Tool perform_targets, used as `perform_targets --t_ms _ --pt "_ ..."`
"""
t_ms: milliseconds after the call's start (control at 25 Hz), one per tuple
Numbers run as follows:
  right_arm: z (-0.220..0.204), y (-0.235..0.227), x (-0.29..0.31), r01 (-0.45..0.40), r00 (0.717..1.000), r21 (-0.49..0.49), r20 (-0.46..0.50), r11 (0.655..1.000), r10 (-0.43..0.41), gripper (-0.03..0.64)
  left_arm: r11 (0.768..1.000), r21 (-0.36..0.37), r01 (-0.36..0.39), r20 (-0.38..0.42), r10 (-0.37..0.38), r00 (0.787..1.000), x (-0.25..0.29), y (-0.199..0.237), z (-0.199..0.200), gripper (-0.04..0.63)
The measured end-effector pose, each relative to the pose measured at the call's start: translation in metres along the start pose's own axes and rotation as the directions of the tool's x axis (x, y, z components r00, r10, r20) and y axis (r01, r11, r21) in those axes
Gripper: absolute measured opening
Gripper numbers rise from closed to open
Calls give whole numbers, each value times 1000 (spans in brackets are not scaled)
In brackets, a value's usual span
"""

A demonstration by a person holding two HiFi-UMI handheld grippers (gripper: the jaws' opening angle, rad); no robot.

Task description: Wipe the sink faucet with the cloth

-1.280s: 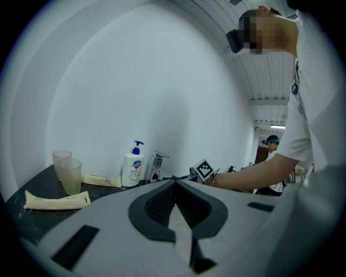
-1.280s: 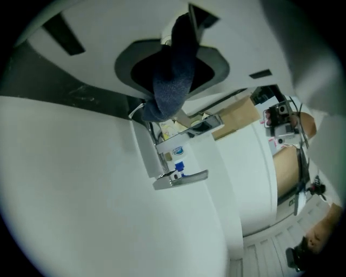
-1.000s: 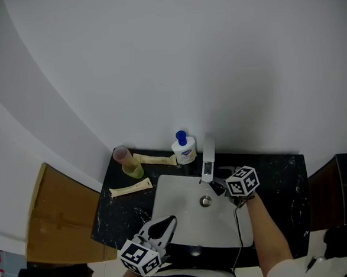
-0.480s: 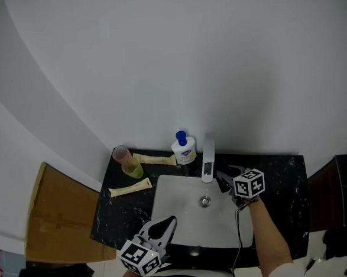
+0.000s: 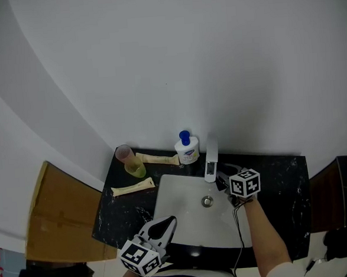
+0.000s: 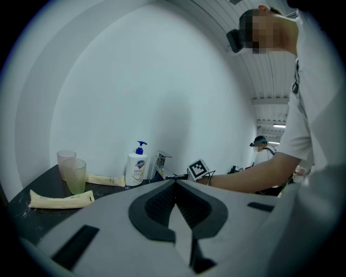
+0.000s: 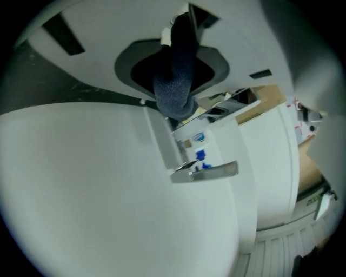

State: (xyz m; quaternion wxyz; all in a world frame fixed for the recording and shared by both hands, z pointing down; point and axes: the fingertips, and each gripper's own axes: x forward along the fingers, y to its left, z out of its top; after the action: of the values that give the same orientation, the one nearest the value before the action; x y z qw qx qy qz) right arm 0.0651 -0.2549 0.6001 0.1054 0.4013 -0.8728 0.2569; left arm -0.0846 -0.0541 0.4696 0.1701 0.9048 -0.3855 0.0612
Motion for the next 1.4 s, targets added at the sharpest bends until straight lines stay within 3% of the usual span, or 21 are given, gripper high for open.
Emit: perform_targets --t_ms 120,200,360,480,600,720,880,1000,1080,1160,1280,1400 --pt "16 -40 -29 145 982 85 111 986 -154 107 1000 -2 1 3 -1 1000 -1 2 0 2" --pt "18 -54 -44 172 973 116 134 978 -187 107 1000 -3 4 2 -4 1000 -1 2 -2 2" --pt "-4 -24 -38 29 999 70 35 997 -32 107 1000 -4 12 1 -12 1000 0 -1 -3 2" --pt "-21 18 -18 -113 992 32 -52 993 114 107 1000 -1 20 5 -20 1000 1 -4 -2 2" --pt "-23 39 6 -146 985 -23 -93 989 143 107 1000 1 14 11 -14 1000 -1 -4 0 2" --pt "-15 31 17 -83 994 -42 -80 996 80 107 1000 -1 -1 12 1 1000 -3 -2 2 2" --pt "-2 -2 4 60 998 -15 -14 998 -60 107 1000 -10 -7 8 7 1000 -5 0 4 2" --pt "9 -37 -24 201 977 18 64 979 -202 107 1000 -15 7 19 -7 1000 -5 1 -3 2" --pt "15 -49 -41 226 968 46 101 973 -230 107 1000 -17 10 20 -10 1000 -4 1 -4 2" --pt "12 -45 -46 182 979 24 86 983 -184 107 1000 -17 13 18 -12 1000 -3 2 -4 2" --pt "-7 -18 -38 67 998 -77 -13 995 -68 107 1000 -13 22 20 -22 1000 -1 -1 -2 2" --pt "-19 13 -20 -53 996 -118 -75 992 44 107 1000 -8 25 22 -25 999 1 -1 -1 2"
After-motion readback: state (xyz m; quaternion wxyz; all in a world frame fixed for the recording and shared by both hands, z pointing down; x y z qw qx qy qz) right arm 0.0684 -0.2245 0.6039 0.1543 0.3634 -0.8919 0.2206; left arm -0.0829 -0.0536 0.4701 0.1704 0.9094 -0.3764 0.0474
